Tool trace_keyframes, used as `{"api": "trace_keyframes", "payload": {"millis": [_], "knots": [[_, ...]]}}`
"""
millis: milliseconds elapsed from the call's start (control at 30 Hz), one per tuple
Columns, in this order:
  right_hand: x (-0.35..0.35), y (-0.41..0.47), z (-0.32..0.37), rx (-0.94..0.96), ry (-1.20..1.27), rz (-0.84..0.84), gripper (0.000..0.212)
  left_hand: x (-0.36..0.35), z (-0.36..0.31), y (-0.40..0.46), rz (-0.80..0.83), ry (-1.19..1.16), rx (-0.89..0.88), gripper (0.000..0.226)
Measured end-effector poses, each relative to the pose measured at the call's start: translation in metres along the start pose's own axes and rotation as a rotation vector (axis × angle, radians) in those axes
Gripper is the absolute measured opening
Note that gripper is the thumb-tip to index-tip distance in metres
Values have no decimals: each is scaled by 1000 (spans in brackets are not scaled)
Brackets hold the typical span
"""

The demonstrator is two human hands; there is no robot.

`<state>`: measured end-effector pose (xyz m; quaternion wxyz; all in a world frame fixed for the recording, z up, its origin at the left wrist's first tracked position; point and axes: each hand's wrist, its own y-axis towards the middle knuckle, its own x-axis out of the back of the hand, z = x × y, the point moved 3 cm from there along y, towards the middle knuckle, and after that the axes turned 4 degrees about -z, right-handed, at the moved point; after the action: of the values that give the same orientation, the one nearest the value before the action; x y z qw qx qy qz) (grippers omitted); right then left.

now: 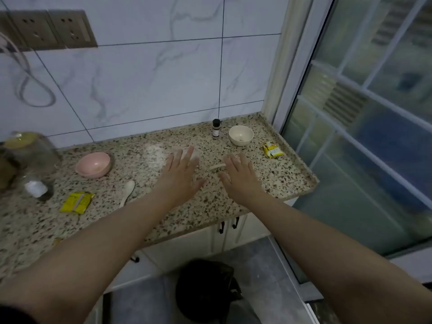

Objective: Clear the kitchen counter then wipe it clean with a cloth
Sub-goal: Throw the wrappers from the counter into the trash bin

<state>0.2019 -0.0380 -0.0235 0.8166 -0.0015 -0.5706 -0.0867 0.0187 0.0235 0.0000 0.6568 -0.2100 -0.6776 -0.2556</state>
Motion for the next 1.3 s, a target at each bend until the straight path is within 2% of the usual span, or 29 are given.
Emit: {"api": "trace_keyframes", "payload": {"millis": [267,467,600,733,800,967,1100,1300], "knots": [[-17,90,-116,-113,28,165,58,-56,-9,93,275,-73,105,76],[-34,142,-204,-313,-37,346,70,-90,-7,128,361,-132,261,74],[-36,159,-237,-521,-7,361,83,-111,3,138,343,-243,431,82],[-39,179,-256,-564,-53,324,108,-131,23,146,195,-337,602,83],[-45,187,-261,-584,-57,322,113,-136,34,149,149,-359,685,81],[-65,199,-271,-645,-58,334,100,-146,63,165,76,-326,710,86],[-78,200,-261,-556,-66,275,85,-152,75,180,133,-307,713,96],[-85,197,-242,-448,-170,191,80,-157,85,208,223,-198,603,94]]}}
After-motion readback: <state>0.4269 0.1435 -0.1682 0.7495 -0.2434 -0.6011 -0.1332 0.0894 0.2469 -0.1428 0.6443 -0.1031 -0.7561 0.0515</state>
